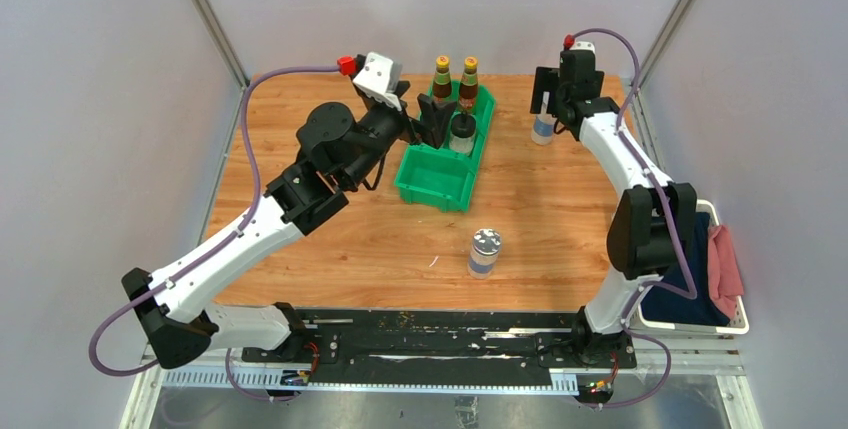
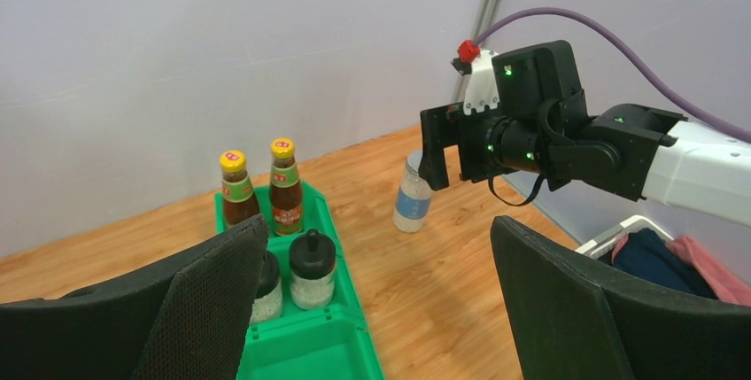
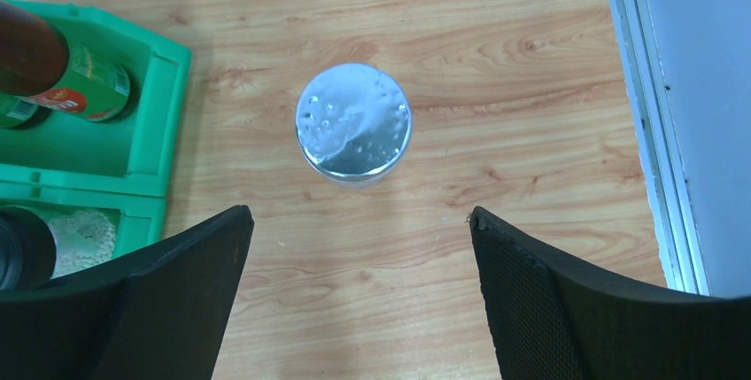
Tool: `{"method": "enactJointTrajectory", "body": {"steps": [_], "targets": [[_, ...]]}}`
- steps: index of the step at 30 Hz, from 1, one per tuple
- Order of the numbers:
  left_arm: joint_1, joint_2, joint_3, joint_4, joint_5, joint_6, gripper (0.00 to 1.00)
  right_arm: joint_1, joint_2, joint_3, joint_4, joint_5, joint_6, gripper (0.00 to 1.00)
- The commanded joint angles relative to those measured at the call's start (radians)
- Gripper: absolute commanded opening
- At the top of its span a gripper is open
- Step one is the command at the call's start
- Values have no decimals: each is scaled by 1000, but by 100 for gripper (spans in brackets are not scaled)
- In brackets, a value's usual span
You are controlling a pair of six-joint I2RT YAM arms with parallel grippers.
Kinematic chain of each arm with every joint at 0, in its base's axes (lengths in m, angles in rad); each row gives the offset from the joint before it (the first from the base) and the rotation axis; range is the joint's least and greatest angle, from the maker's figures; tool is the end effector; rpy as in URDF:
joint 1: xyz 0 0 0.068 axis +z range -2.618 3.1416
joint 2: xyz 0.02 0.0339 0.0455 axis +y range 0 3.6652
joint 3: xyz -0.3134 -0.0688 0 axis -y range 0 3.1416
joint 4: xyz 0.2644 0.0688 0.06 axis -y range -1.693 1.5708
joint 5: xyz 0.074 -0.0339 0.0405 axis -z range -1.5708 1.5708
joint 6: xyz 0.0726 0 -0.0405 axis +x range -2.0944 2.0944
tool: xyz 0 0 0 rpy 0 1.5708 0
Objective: Organize the condiment bottles
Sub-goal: Pick up the bottle from the center of the board.
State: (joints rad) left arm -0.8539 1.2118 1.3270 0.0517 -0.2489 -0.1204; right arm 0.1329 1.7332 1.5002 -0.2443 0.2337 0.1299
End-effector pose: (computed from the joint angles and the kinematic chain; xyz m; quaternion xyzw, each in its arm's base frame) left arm 0.2159 -0.2204 0.5209 0.1413 0.6321 -0.2838 0.7071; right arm 0.4683 0.0456 0.3537 0.0593 0.8485 -0.0311 0.5250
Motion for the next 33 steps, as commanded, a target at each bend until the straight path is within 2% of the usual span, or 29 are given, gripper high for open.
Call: {"method": "enactJointTrajectory", "body": {"steps": [1, 33], "targets": [[3, 22, -2, 29, 10, -2, 100, -12, 42, 49, 8, -42, -21, 97], [9, 79, 20, 73, -4, 62, 100, -58, 244, 203, 23, -81, -42, 97]]}}
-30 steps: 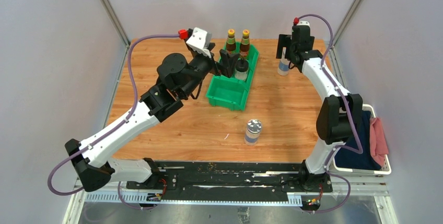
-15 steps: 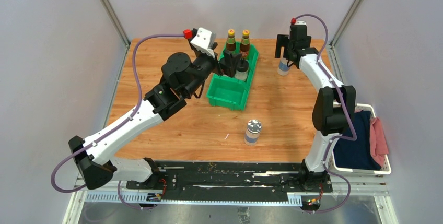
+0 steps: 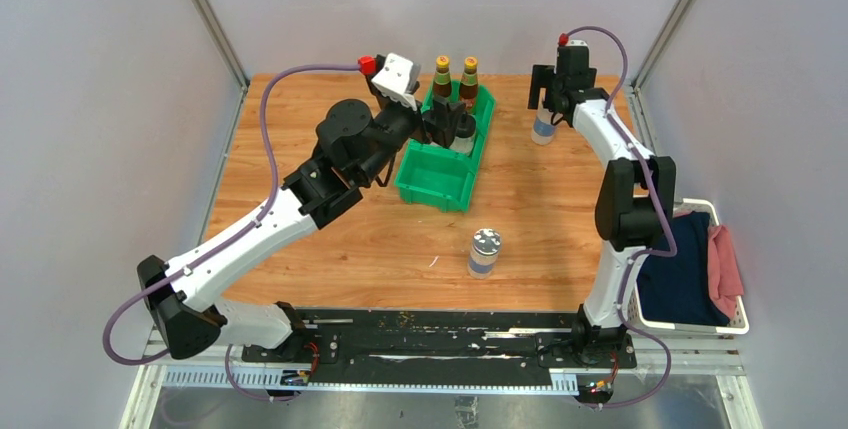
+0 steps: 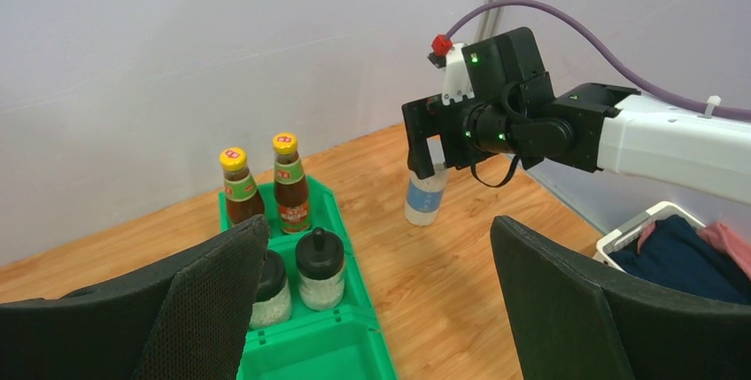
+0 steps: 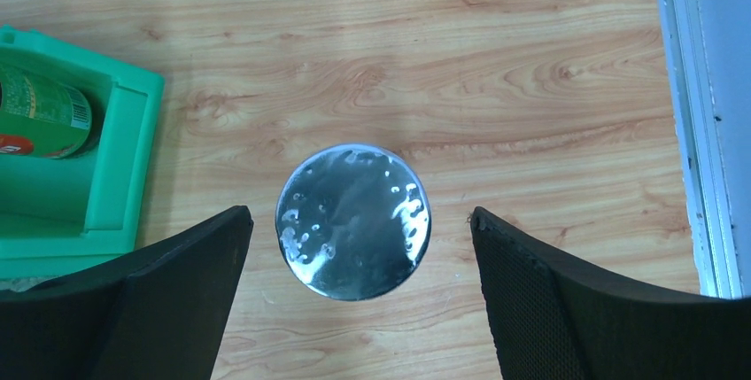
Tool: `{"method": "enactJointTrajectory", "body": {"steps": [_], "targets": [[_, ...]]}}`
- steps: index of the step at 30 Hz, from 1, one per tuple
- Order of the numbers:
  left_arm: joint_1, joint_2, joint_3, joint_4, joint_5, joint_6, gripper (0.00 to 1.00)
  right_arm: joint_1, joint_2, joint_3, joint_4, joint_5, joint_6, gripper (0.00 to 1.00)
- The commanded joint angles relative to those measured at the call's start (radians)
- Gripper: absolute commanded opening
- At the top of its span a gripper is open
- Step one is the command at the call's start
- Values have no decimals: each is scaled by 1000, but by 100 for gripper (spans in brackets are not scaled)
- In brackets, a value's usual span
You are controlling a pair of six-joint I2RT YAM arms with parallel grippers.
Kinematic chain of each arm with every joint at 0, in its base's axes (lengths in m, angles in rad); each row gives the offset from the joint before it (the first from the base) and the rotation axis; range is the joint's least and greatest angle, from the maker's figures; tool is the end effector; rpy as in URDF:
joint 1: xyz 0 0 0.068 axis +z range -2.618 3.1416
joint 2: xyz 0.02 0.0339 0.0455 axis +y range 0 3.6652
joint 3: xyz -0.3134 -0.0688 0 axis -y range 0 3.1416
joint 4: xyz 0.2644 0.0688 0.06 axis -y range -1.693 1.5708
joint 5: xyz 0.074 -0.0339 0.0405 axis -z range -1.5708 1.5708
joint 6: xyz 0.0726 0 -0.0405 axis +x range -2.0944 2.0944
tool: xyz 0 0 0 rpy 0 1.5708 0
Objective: Organize the condiment bottles
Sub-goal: Pick up the bottle from the center of the board.
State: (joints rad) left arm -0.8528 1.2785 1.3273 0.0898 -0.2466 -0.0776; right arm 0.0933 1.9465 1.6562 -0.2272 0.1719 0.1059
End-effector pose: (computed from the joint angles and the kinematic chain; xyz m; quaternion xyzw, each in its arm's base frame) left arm 0.2330 -0.2398 0.5064 0.1603 0.6382 -0.2637 0.7053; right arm 0.5308 0.0372 0.3149 0.0486 0.8610 -0.0240 0.5057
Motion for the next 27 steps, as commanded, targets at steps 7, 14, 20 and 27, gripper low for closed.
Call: {"method": "enactJointTrajectory", "body": {"steps": [7, 14, 20, 27], "targets": [[12, 22, 22, 41, -1, 22, 100, -21, 53, 63, 6, -32, -16, 92], [15, 30, 21, 45, 3, 19, 100, -24, 61, 60, 10, -42, -15, 86], [17, 32, 18, 44, 6, 17, 100, -25, 65, 56, 17, -48, -13, 78], [18, 30, 13, 44, 10, 12, 100, -27, 65, 44, 21, -51, -8, 63]]}}
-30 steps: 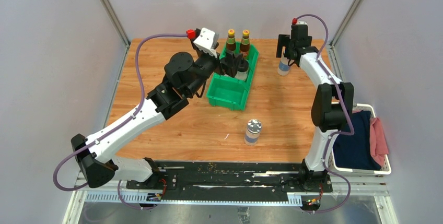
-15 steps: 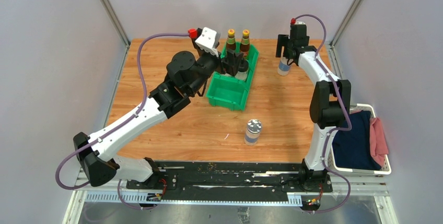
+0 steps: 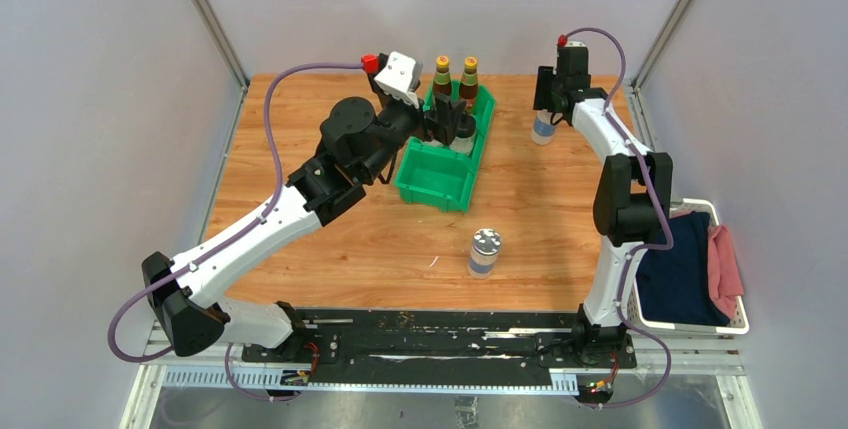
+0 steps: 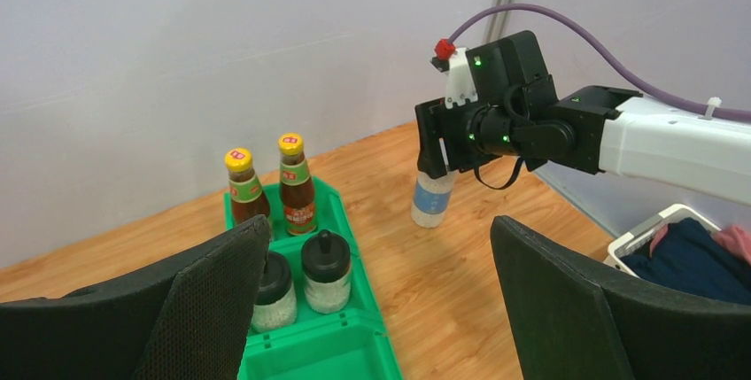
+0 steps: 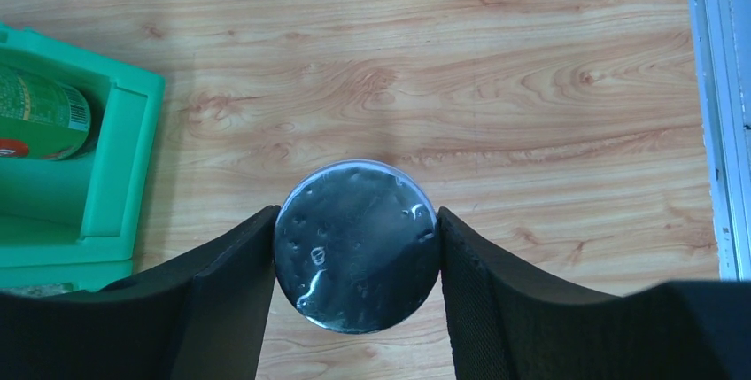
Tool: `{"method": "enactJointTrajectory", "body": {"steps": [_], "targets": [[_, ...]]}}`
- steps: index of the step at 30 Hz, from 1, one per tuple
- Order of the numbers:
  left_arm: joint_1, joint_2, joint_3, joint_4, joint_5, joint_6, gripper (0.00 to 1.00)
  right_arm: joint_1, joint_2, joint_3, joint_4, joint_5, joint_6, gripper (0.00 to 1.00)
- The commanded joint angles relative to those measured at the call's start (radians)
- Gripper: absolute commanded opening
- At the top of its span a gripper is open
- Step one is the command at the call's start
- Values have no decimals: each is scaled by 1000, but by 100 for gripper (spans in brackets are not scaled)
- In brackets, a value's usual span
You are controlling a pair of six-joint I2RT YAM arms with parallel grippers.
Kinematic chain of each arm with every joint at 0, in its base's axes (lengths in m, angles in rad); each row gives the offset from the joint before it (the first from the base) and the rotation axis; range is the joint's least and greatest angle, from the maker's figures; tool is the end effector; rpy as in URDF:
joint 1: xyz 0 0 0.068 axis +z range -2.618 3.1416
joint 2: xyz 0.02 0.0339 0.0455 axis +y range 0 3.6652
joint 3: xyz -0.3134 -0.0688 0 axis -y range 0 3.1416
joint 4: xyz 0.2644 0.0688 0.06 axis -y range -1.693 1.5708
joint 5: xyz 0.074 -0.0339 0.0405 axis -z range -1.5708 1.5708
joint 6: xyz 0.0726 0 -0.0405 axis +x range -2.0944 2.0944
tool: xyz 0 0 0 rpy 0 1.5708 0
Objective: Organize the condiment bottles
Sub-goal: Pick up the bottle from the center of the board.
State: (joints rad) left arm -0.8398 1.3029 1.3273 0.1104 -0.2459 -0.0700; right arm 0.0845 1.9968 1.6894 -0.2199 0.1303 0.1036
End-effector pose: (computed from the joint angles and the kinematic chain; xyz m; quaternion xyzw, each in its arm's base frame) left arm 0.2422 -0.2436 0.5016 0.1595 0.6398 -0.2559 0.7069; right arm 0.5447 0.0367 0.3026 0.0407 0.8648 -0.0095 0.5004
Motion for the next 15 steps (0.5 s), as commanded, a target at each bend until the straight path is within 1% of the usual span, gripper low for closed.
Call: {"method": "enactJointTrajectory", "body": {"steps": [1, 8, 13, 15], "targets": [[5, 4, 12, 24, 10, 4, 100, -19, 13, 7, 15, -10, -6, 59], [5, -3, -3, 33, 12, -7, 100, -20, 0, -9, 17, -3, -10, 32], [6, -16, -9, 34, 6, -7, 100, -25, -4, -13, 18, 2, -6, 2], [5, -23, -13, 34, -1, -7, 100, -25, -3, -16, 19, 3, -4, 0]]}}
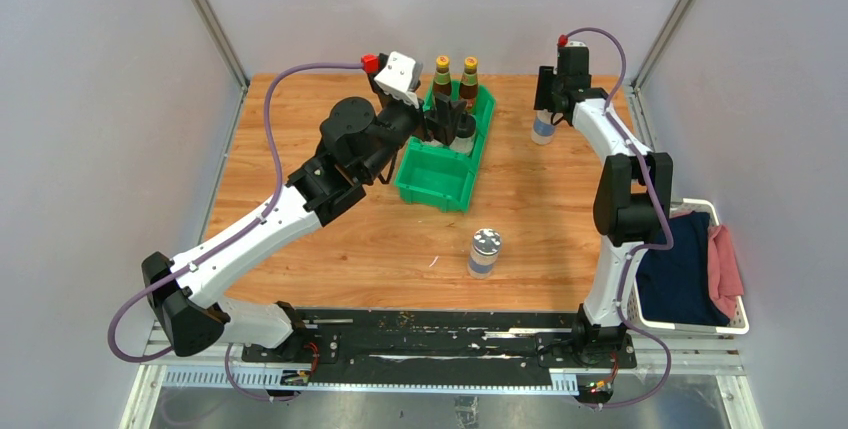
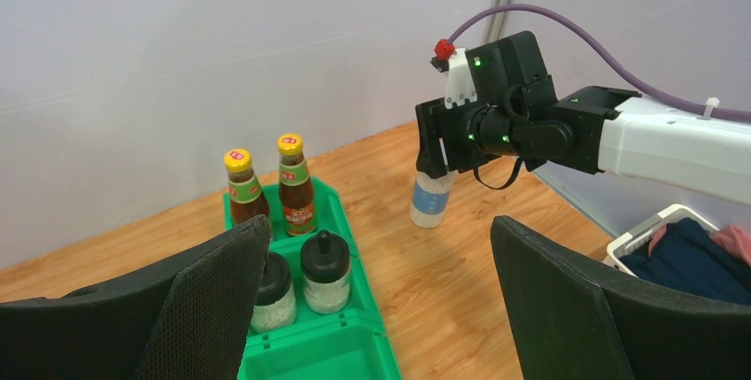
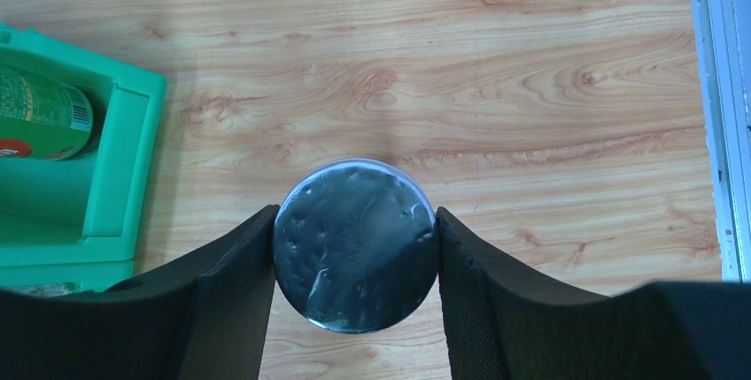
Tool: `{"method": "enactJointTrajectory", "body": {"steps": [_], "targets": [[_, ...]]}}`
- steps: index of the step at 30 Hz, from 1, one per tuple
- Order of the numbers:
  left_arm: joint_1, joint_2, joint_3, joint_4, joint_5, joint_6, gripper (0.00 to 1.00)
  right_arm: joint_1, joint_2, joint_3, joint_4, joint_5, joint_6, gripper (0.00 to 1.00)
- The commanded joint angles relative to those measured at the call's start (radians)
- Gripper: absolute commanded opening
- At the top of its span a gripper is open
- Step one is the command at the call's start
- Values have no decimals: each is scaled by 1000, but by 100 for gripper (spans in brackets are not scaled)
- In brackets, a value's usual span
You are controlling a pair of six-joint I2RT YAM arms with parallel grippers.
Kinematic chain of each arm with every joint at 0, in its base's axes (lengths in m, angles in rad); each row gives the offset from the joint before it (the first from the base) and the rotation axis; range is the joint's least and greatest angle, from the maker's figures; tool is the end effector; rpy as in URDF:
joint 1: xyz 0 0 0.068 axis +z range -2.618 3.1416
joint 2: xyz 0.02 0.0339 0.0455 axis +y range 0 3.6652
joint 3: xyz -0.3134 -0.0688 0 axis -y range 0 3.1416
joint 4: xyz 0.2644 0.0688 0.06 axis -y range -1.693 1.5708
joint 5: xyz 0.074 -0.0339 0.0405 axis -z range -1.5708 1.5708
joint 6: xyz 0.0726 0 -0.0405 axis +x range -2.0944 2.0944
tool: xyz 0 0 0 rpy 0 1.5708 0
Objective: Organize the condiment bottles
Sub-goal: Pick up the bottle from the center of the board.
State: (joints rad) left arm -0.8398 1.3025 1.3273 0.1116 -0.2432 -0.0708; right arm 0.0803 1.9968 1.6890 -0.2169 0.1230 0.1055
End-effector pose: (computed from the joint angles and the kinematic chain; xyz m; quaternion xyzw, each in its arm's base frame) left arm 0.2419 -0.2436 0.5019 0.1600 0.6391 -0.2574 0.7069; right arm 0.5450 0.0349 0.3028 0.0416 0.8642 -0.0068 0.5014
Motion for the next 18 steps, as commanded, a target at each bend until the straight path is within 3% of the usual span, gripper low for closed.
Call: {"method": "enactJointTrajectory", "body": {"steps": [1, 18], "targets": [[6, -24, -14, 33, -6, -6, 100, -20, -1, -18, 17, 9, -5, 0], [6, -43, -32, 39, -38, -6, 100, -20, -26, -31, 24, 3, -2, 0]]}}
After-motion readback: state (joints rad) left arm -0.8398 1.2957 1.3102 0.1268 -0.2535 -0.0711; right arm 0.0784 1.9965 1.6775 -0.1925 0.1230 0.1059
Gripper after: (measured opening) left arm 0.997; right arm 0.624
